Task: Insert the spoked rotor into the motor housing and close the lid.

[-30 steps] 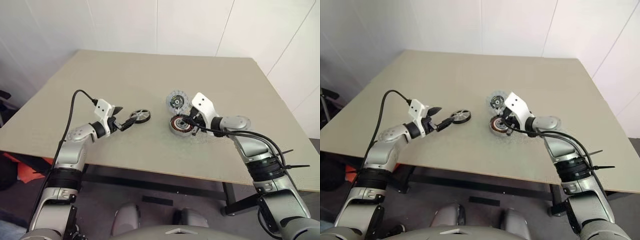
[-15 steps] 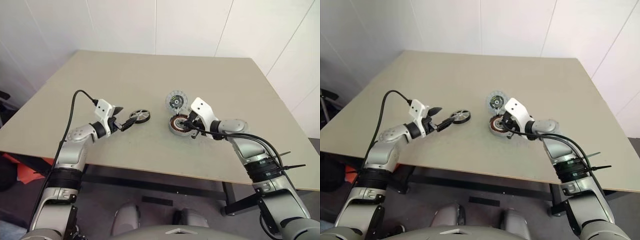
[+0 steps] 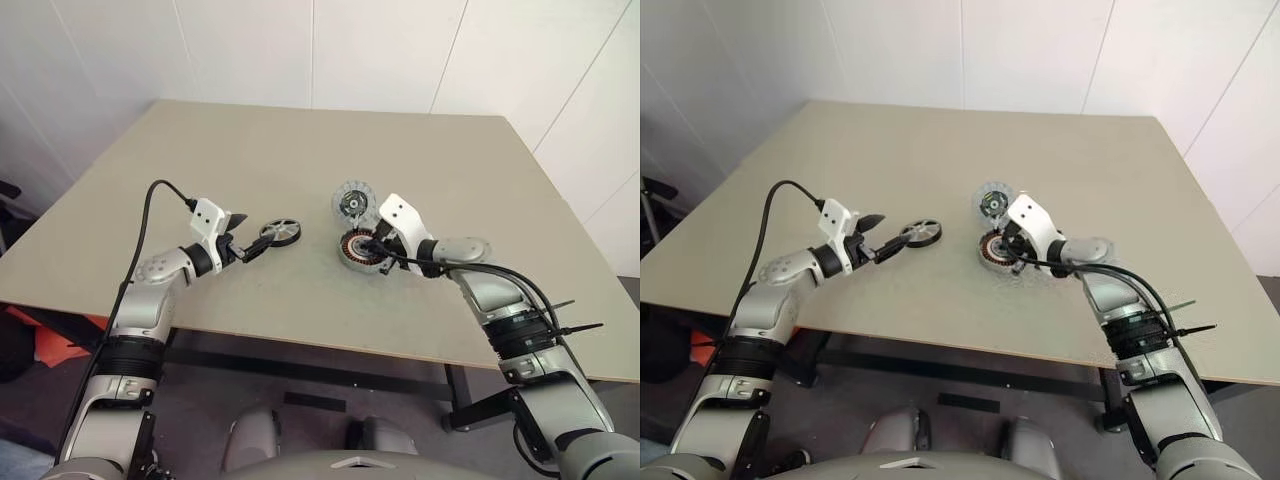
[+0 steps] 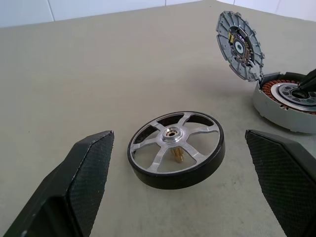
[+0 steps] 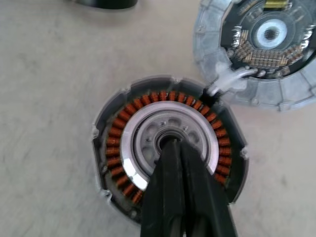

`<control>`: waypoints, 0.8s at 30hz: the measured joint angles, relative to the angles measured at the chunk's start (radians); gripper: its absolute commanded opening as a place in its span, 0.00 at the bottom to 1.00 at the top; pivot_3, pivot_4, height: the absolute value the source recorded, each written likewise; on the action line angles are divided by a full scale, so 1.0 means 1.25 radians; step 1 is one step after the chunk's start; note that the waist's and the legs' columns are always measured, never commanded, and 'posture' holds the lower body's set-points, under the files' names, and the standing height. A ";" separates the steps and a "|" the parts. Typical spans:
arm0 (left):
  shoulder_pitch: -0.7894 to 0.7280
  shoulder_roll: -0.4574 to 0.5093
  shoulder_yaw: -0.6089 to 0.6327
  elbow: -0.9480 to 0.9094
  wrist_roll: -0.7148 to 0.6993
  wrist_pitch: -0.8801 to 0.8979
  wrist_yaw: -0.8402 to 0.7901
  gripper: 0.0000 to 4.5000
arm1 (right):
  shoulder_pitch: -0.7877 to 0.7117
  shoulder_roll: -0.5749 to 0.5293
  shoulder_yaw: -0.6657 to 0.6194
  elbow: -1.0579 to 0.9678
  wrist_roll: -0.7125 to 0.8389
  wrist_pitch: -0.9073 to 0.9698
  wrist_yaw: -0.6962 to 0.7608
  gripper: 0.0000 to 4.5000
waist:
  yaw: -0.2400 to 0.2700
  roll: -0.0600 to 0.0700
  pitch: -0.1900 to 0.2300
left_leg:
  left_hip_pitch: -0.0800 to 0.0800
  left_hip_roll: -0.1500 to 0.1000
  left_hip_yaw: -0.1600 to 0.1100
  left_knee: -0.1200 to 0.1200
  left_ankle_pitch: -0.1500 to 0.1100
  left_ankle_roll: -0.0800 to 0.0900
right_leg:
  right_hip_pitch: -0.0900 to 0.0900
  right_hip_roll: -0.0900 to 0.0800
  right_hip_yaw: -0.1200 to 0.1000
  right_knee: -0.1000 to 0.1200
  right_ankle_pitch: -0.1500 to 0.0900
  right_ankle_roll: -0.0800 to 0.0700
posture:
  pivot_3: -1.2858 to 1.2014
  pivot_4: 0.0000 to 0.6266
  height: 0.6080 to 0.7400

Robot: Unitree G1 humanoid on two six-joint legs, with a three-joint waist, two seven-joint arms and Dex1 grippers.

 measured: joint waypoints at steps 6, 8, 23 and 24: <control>0.000 0.000 0.000 0.000 0.000 0.000 0.000 1.00 | 0.002 0.000 -0.003 -0.008 0.003 0.002 0.006 0.00 | 0.000 0.000 0.000 | 0.000 0.000 0.000 0.000 0.000 0.000 | 0.001 0.000 0.000 0.000 -0.002 0.003 | 0.52 0.00 1.00; 0.000 0.000 0.000 0.000 0.000 0.000 0.000 1.00 | 0.000 -0.006 -0.005 -0.020 0.006 0.010 0.008 0.00 | 0.000 0.000 0.000 | 0.000 0.000 0.000 0.000 0.000 0.000 | 0.000 0.000 0.000 0.000 -0.001 0.001 | 0.52 0.00 1.00; 0.000 0.000 0.000 0.000 0.000 0.000 0.000 1.00 | -0.024 -0.017 -0.023 -0.062 0.014 0.027 0.012 0.00 | 0.001 0.000 0.000 | 0.000 0.000 0.000 0.000 0.000 0.000 | 0.000 0.000 0.000 0.000 0.000 0.000 | 0.52 0.00 1.00; 0.000 0.000 0.000 0.000 0.000 0.000 0.000 1.00 | -0.009 -0.015 -0.012 -0.043 0.010 0.026 0.012 0.00 | 0.001 0.000 0.000 | 0.000 0.000 0.000 0.000 0.000 0.000 | 0.000 0.000 0.000 0.000 0.000 0.000 | 0.52 0.00 1.00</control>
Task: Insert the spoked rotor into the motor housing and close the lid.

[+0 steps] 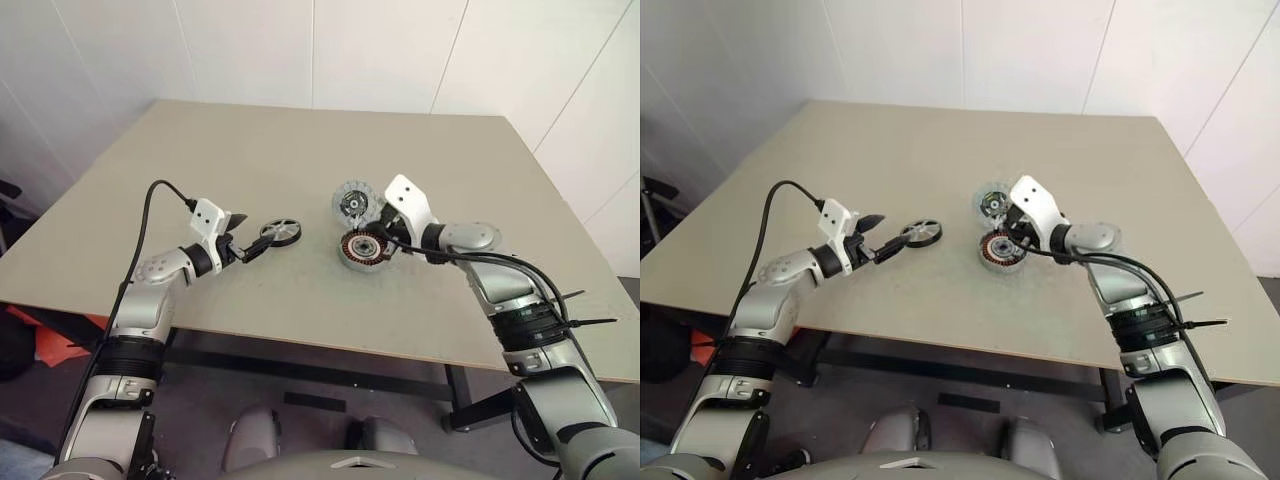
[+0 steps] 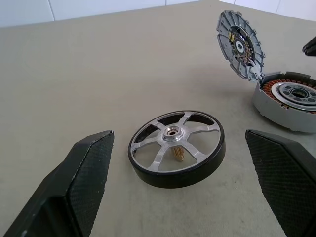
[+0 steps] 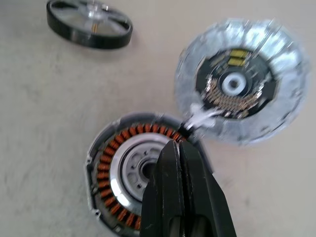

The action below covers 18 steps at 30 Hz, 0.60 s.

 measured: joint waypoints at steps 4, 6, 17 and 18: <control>0.001 0.000 0.000 -0.001 0.000 0.000 0.000 1.00 | 0.016 0.012 0.015 0.044 -0.014 -0.043 -0.014 0.00 | -0.002 0.000 0.000 | 0.002 0.000 0.000 0.000 0.000 0.000 | 0.002 0.000 0.000 0.000 -0.001 0.001 | 0.52 0.00 1.00; 0.001 0.000 0.000 -0.001 0.000 0.000 0.000 1.00 | 0.015 0.012 0.014 0.046 -0.016 -0.048 -0.015 0.00 | -0.002 0.000 0.000 | 0.002 0.000 0.000 0.000 0.000 0.000 | 0.002 0.000 0.000 0.000 -0.003 0.004 | 0.52 0.00 1.00; 0.001 -0.001 -0.001 -0.001 0.000 0.000 0.000 1.00 | -0.053 -0.014 -0.026 -0.035 -0.006 -0.007 -0.013 0.00 | -0.001 0.001 0.000 | 0.001 0.000 0.000 0.000 0.000 0.000 | 0.000 0.000 0.000 0.000 0.000 0.000 | 0.52 0.00 1.00; 0.001 -0.002 -0.001 -0.001 0.000 0.000 0.000 1.00 | -0.054 -0.013 -0.026 -0.036 -0.006 -0.005 -0.013 0.00 | -0.001 0.001 0.000 | 0.000 0.000 0.000 0.000 0.000 0.000 | 0.000 0.000 0.000 0.000 0.000 0.000 | 0.52 0.00 1.00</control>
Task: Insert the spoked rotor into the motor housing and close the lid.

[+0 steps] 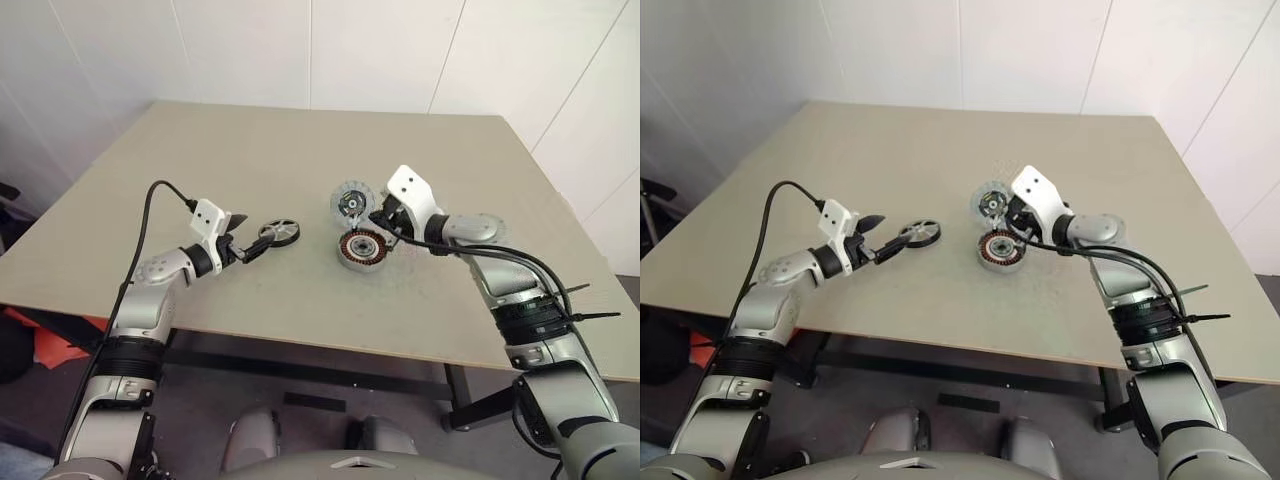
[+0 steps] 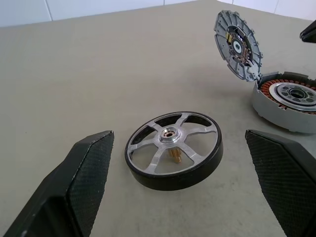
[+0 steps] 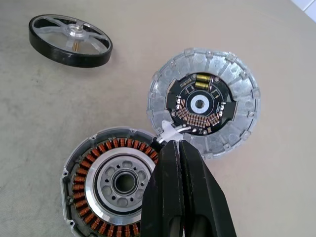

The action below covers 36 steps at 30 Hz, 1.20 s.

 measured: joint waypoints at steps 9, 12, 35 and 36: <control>0.001 0.000 0.000 0.000 0.000 0.000 0.000 1.00 | 0.059 0.017 0.034 0.072 -0.014 -0.012 -0.001 0.00 | 0.000 0.000 0.000 | -0.001 0.000 0.000 0.001 0.000 0.000 | -0.001 0.000 0.000 0.000 0.000 0.000 | 0.52 0.00 1.00; 0.001 0.001 0.000 0.000 0.000 0.000 0.000 1.00 | 0.059 0.017 0.038 0.083 -0.018 -0.036 -0.001 0.00 | 0.000 0.000 0.000 | 0.001 0.000 0.000 0.001 0.000 0.000 | 0.001 0.000 0.000 0.000 -0.002 0.003 | 0.52 0.00 1.00; 0.002 0.003 0.002 0.003 0.000 -0.001 0.001 1.00 | 0.082 0.038 0.025 0.070 -0.004 -0.026 0.009 0.00 | 0.001 0.000 0.000 | 0.000 0.000 0.000 0.001 0.000 0.000 | 0.000 0.000 0.000 0.000 0.000 0.000 | 0.52 0.00 1.00; 0.000 0.002 0.002 0.004 0.001 -0.001 0.001 1.00 | 0.081 0.042 0.026 0.085 -0.005 -0.041 0.008 0.00 | 0.000 0.000 -0.001 | 0.001 0.000 0.000 0.001 0.000 0.000 | 0.001 0.000 0.000 0.000 -0.001 0.001 | 0.52 0.00 1.00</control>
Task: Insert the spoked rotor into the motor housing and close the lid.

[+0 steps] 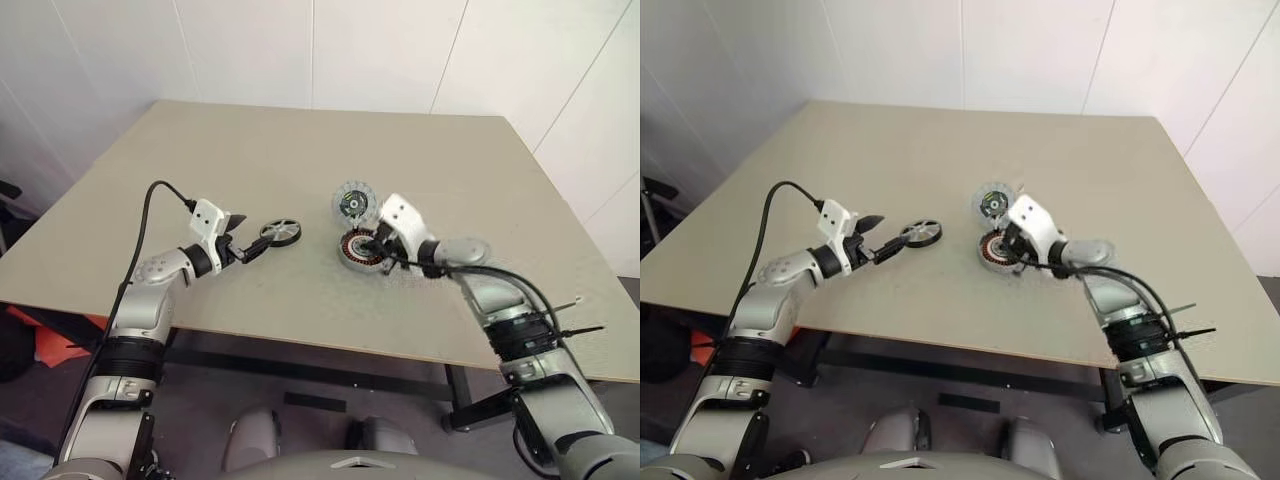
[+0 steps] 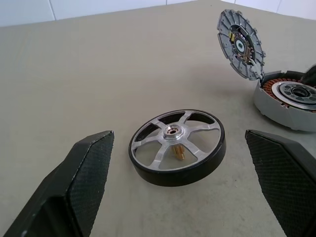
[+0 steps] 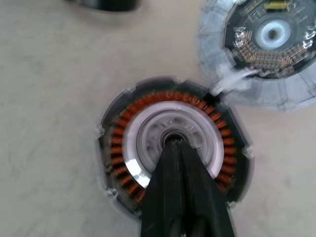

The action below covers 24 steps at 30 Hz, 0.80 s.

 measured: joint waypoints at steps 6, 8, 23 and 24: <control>-0.001 0.002 0.000 0.000 0.000 -0.001 0.000 1.00 | -0.007 -0.002 -0.009 0.011 0.005 0.007 -0.001 0.00 | 0.000 -0.001 0.000 | 0.006 0.000 0.000 0.000 0.000 0.000 | 0.006 0.000 0.000 0.000 -0.003 0.005 | 0.52 0.00 1.00; -0.001 0.002 0.000 0.000 0.000 -0.001 0.000 1.00 | -0.015 -0.011 -0.010 0.010 0.006 0.014 0.000 0.00 | 0.000 0.000 0.000 | 0.005 0.000 0.000 0.000 0.000 0.000 | 0.006 0.000 0.000 -0.001 -0.003 0.005 | 0.52 0.00 1.00; -0.001 -0.001 0.000 0.000 0.000 -0.006 0.000 1.00 | -0.031 -0.014 -0.010 -0.020 0.016 0.030 0.009 0.00 | 0.001 0.000 0.000 | -0.001 0.000 0.000 -0.001 0.000 0.000 | -0.001 0.000 0.000 -0.001 0.000 -0.001 | 0.52 0.00 1.00; -0.001 -0.001 0.000 0.000 0.000 -0.006 0.000 1.00 | -0.020 -0.006 -0.002 0.006 0.014 0.027 0.009 0.00 | 0.001 0.000 0.000 | -0.001 0.000 0.000 -0.001 0.000 0.000 | -0.001 0.000 0.000 -0.001 0.000 -0.001 | 0.52 0.00 1.00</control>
